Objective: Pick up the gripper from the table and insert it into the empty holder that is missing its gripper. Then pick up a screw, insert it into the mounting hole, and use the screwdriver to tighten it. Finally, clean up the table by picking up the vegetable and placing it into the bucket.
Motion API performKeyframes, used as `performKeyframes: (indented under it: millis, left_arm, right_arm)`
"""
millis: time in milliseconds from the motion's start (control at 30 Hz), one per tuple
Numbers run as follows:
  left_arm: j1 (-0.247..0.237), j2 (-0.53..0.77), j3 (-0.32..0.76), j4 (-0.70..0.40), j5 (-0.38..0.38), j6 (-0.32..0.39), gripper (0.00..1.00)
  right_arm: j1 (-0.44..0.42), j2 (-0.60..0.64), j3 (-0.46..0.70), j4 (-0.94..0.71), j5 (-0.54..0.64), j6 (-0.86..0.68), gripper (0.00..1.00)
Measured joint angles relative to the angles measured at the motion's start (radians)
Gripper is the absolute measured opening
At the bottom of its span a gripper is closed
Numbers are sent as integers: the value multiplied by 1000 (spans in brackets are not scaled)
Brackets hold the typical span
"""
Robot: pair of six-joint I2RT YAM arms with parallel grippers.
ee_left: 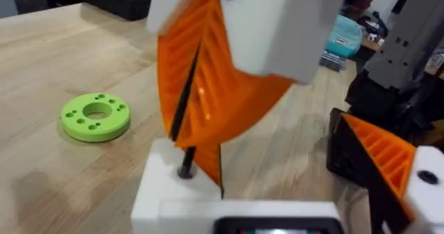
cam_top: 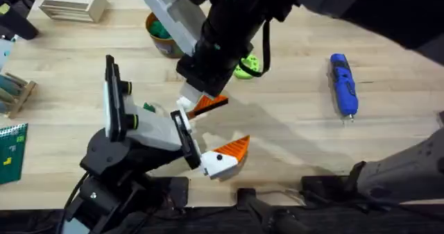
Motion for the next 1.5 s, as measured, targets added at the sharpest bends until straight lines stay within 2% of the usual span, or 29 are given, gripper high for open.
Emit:
performKeyframes:
  millis: [867,900,1000,1067,1333,1433,1500]
  left_arm:
    - [0,1,0,-2,0,-6,987]
    - [0,1,0,-2,0,-7,987]
    - [0,1,0,-2,-1,-6,987]
    - [0,1,0,-1,0,-4,987]
    - [0,1,0,-1,0,-1,986]
    - [0,1,0,-1,0,0,987]
    - [0,1,0,-1,0,1,987]
  right_arm:
    - [2,49,7,-2,-15,1,16]
    - [1,49,8,-6,-10,0,538]
    - [-21,48,9,-28,9,0,941]
    - [-42,48,9,-30,6,4,985]
    - [-107,-9,4,-26,-7,12,989]
    - [-150,-85,-48,-4,-7,24,989]
    - [-184,-156,-127,18,-7,40,989]
